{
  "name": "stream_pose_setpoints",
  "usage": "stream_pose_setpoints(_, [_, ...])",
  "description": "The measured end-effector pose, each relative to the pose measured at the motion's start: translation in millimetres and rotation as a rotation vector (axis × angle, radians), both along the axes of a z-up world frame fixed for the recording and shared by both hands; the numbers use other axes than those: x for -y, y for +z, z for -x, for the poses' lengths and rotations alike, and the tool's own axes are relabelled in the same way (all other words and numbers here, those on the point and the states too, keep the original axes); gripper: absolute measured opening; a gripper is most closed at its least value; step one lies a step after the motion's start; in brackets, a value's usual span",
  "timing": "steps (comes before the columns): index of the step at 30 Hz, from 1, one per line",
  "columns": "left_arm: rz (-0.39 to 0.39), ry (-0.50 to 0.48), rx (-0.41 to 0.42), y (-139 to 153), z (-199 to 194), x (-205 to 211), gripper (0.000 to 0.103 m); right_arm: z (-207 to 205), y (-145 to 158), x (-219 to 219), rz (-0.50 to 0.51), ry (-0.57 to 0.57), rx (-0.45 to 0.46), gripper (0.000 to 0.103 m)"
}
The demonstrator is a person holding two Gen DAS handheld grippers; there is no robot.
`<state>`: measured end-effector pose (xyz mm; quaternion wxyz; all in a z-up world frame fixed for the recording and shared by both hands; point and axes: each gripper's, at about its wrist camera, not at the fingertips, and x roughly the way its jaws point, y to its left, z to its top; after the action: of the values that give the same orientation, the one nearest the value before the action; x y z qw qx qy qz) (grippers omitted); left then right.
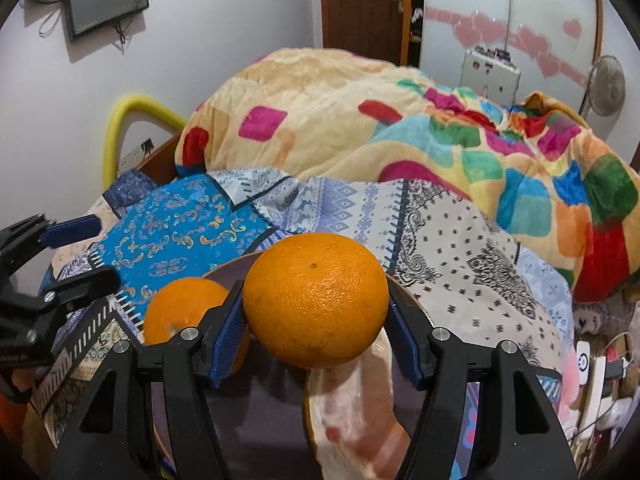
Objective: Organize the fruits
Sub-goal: 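Carry both large oranges onto the purple plate and open both tools, then grasp the yellow banana beside the plate with the right tool and lift it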
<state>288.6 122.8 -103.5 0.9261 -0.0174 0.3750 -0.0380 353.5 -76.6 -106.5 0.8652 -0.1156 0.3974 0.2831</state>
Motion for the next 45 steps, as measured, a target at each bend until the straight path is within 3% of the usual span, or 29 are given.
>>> stream_pose_setpoints(4, [0.000, -0.002, -0.003, -5, 2, -3, 0.068, -3, -11, -7, 0.042, 0.006, -0.033, 0.061])
stream_pose_setpoints(10, [0.002, -0.011, 0.000, -7, 5, -1, 0.068, -7, -13, -1, 0.014, 0.003, -0.076, 0.062])
stream_pose_setpoints(17, [-0.006, -0.018, 0.006, -6, 6, 3, 0.069, 2, -10, -5, 0.066, 0.022, -0.025, 0.063])
stream_pose_setpoints(32, [-0.007, -0.026, 0.009, 3, 11, 15, 0.069, 32, 7, 18, 0.040, 0.045, 0.039, 0.064])
stream_pose_setpoints(37, [-0.017, -0.028, 0.033, 18, 28, 25, 0.069, 57, 24, 31, 0.014, 0.051, 0.089, 0.064])
stream_pose_setpoints(45, [-0.056, -0.010, 0.073, 32, 68, 41, 0.079, 103, 37, 42, -0.024, 0.079, 0.138, 0.064])
